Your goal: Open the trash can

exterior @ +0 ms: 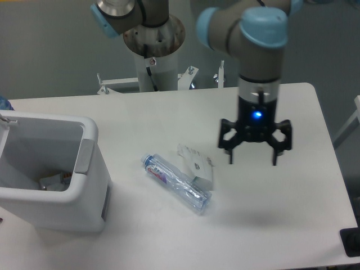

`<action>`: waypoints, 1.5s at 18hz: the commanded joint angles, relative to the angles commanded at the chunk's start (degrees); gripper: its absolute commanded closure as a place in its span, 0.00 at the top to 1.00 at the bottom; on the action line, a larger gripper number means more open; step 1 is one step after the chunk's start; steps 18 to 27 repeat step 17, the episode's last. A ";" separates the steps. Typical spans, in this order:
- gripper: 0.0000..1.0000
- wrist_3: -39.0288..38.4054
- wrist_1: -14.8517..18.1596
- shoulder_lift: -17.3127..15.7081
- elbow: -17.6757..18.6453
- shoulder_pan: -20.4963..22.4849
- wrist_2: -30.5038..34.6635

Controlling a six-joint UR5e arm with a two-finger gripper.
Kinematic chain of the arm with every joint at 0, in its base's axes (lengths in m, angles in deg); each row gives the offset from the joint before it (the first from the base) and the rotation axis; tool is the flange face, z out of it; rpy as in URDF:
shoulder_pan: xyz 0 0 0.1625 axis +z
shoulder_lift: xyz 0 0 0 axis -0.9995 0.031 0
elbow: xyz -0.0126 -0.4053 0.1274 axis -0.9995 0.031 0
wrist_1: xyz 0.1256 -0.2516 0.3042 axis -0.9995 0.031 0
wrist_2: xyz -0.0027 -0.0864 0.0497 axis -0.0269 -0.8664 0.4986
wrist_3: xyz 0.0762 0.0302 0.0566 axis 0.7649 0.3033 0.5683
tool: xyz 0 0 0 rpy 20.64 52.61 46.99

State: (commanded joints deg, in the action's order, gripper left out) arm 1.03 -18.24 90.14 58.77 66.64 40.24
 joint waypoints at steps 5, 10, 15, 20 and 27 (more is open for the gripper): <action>1.00 11.09 2.81 0.53 0.17 0.97 1.59; 1.00 12.60 2.37 1.67 0.35 0.53 2.29; 1.00 12.51 2.29 1.94 0.79 0.27 2.99; 1.00 12.51 2.20 1.94 0.97 -0.08 3.17; 1.00 12.51 2.20 1.94 0.97 -0.08 3.17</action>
